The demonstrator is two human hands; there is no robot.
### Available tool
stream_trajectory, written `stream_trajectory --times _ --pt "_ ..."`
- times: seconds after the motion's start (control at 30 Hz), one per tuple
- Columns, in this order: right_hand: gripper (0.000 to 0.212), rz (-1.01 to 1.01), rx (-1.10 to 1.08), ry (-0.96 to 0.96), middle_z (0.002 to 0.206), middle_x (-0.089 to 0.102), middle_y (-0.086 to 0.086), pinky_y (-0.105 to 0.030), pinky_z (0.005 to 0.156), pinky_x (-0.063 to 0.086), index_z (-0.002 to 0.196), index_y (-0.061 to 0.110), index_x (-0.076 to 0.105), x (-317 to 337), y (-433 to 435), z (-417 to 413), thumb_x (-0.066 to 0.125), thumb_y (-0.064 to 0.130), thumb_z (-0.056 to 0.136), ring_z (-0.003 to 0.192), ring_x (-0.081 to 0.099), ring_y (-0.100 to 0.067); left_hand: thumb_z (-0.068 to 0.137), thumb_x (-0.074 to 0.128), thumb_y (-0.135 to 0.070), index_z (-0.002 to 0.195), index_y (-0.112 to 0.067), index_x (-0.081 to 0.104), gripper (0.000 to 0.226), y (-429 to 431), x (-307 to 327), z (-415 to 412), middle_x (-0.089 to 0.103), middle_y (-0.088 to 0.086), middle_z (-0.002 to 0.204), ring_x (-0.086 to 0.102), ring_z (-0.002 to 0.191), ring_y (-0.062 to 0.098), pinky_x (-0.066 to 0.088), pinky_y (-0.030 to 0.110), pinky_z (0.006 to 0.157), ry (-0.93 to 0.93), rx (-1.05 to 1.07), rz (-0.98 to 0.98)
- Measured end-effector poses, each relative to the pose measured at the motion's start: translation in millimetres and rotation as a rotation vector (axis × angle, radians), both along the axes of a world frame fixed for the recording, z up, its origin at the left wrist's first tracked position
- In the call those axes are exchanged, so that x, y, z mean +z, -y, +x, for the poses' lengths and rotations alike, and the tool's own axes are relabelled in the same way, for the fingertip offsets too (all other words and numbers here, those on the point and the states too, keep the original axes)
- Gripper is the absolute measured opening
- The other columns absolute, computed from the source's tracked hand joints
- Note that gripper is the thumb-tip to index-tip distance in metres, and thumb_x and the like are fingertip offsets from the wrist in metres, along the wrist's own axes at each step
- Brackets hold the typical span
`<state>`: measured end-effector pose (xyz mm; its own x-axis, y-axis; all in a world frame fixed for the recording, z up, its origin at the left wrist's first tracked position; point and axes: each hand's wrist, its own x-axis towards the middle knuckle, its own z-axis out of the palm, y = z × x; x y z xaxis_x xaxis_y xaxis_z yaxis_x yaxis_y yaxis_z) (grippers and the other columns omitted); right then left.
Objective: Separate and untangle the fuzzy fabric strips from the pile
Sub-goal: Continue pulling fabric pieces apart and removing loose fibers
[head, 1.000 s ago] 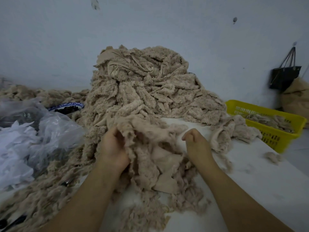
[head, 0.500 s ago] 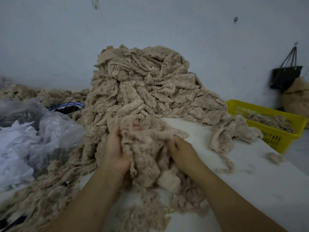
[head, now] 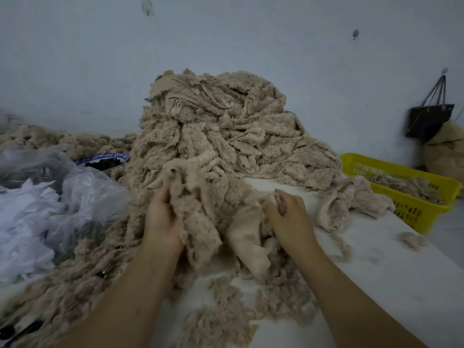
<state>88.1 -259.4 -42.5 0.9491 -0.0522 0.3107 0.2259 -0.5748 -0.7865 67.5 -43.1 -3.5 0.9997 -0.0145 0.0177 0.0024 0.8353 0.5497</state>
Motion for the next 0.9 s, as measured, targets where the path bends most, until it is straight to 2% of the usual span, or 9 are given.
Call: stream_trajectory --times 0.07,0.17,0.23,0.33,0.4,0.53,0.7,0.8,0.9 --pt "0.055 0.091 0.085 0.129 0.136 0.036 0.015 -0.009 0.086 0.033 0.14 0.028 0.046 8 -11 -12 0.038 0.061 0.097 0.104 0.043 0.02 0.09 0.056 -0.024 0.119 -0.004 0.071 0.038 13 -2 0 0.07 0.016 0.118 0.07 0.106 0.028 0.06 0.041 0.084 0.0 -0.08 0.018" --pt "0.056 0.111 0.234 0.24 0.111 0.047 0.029 -0.007 0.078 0.037 0.118 0.035 0.054 14 -24 -24 0.035 0.077 0.087 0.102 0.048 0.015 0.089 0.06 -0.01 0.117 -0.015 0.073 0.031 26 -5 -5 0.067 0.019 0.125 0.067 0.112 0.031 0.06 0.038 0.083 0.092 -0.18 0.159" --pt "0.037 0.09 0.253 0.175 0.095 0.053 0.029 -0.009 0.071 0.039 0.105 0.036 0.054 11 -29 -23 0.044 0.068 0.09 0.088 0.052 0.011 0.089 0.061 -0.008 0.121 -0.016 0.07 0.034 31 -8 -7 0.067 0.018 0.126 0.067 0.112 0.03 0.059 0.037 0.085 0.137 -0.224 0.3" --pt "0.019 0.285 0.127 0.082 0.079 0.063 0.022 -0.018 0.065 0.044 0.09 0.031 0.06 8 -24 -13 0.047 0.04 0.1 0.072 0.056 0.005 0.083 0.062 0.0 0.13 -0.016 0.064 0.05 28 -11 -4 0.071 0.017 0.116 0.073 0.085 0.025 0.061 0.034 0.069 0.1 -0.217 0.31" --pt "0.023 0.498 0.046 -0.011 0.09 0.068 0.022 -0.024 0.077 0.049 0.098 0.03 0.065 10 -14 -6 0.046 0.044 0.1 0.087 0.062 0.001 0.081 0.061 -0.001 0.135 -0.021 0.059 0.058 24 -9 -2 0.072 0.016 0.112 0.071 0.069 0.018 0.06 0.028 0.057 0.055 -0.18 0.273" --pt "0.04 0.763 -0.041 -0.168 0.107 0.072 -0.011 -0.049 0.095 0.052 0.108 0.014 0.067 11 -1 2 0.048 0.047 0.098 0.103 0.067 -0.027 0.078 0.056 -0.002 0.134 -0.016 0.057 0.058 14 -7 2 0.075 0.011 0.089 0.057 0.048 0.007 0.04 0.015 0.035 0.005 -0.082 0.0" --pt "0.033 0.807 0.021 -0.144 0.094 0.073 0.002 -0.038 0.082 0.053 0.098 0.018 0.069 12 0 0 0.052 0.046 0.095 0.093 0.067 -0.018 0.081 0.056 -0.002 0.132 -0.008 0.059 0.051 15 -4 0 0.072 0.017 0.1 0.07 0.071 0.014 0.057 0.019 0.055 0.012 -0.07 -0.072" --pt "0.026 0.607 0.143 -0.172 0.089 0.068 0.006 -0.032 0.079 0.05 0.082 0.029 0.065 10 -6 -7 0.052 0.051 0.089 0.088 0.063 -0.011 0.089 0.055 -0.015 0.134 -0.006 0.057 0.045 21 -4 -4 0.066 0.024 0.123 0.072 0.103 0.027 0.062 0.035 0.078 0.036 -0.117 -0.012" --pt "0.042 0.368 0.248 -0.228 0.089 0.066 0.008 -0.021 0.073 0.042 0.082 0.026 0.06 8 -16 -18 0.049 0.067 0.081 0.071 0.055 0.011 0.094 0.048 -0.028 0.138 -0.006 0.052 0.049 26 -4 -9 0.06 0.02 0.136 0.06 0.124 0.033 0.048 0.045 0.104 0.066 -0.156 0.032"
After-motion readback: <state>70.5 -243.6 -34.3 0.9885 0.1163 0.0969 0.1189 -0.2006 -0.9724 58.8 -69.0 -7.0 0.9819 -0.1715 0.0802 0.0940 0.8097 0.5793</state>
